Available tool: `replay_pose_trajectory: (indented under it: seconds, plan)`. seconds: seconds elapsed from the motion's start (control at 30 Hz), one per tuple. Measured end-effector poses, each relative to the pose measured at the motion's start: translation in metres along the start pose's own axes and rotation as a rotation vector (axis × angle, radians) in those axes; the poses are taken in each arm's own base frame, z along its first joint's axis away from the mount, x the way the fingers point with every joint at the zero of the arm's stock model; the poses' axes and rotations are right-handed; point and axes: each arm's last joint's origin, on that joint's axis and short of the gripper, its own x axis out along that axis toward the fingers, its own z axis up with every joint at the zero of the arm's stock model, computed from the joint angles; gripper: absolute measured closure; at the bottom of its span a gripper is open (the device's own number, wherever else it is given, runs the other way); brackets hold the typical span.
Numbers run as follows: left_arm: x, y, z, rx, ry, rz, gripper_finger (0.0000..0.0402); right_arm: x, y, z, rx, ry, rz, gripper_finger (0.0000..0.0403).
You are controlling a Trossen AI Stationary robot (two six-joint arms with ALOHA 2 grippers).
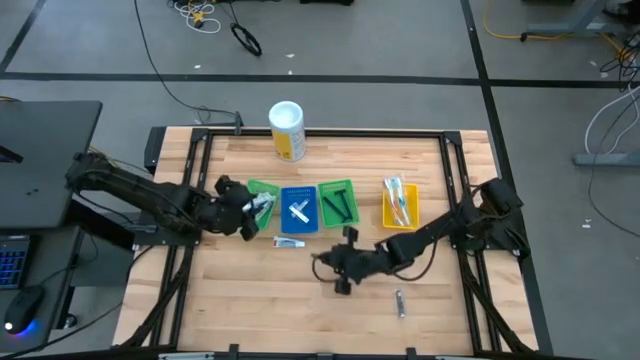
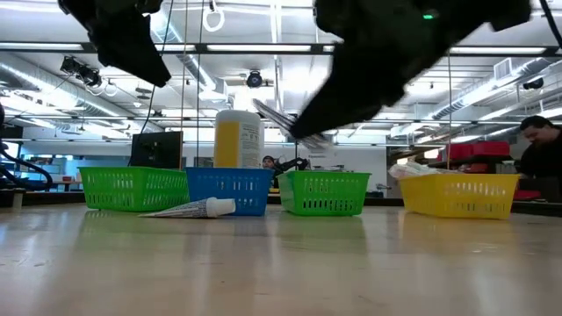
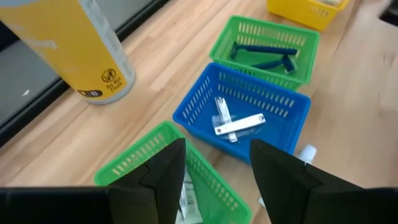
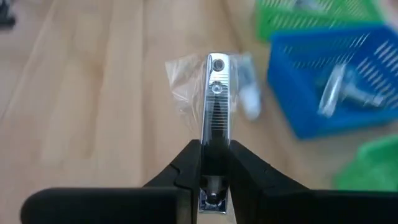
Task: Pick & Place Travel size toiletries
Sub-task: Put the silver nail cutter into the blue bin
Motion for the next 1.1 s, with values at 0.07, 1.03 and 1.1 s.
replay_pose_trajectory:
  seconds: [0.07, 1.03, 1.1]
  plan:
    - [0.001, -0.001, -0.004, 0.004, 0.006, -0.004, 0.0214, 0.004, -0.008, 0.008, 0.010, -0.041, -0.010, 0.0343]
    - [0.035, -0.045, 0.009, -0.241, -0.068, -0.276, 0.0214, 0.027, -0.070, 0.038, 0.026, -0.183, -0.095, 0.0344]
    - [0.044, -0.051, 0.009, -0.255, -0.043, -0.326, 0.0215, 0.027, -0.071, 0.038, 0.017, -0.181, -0.108, 0.0344]
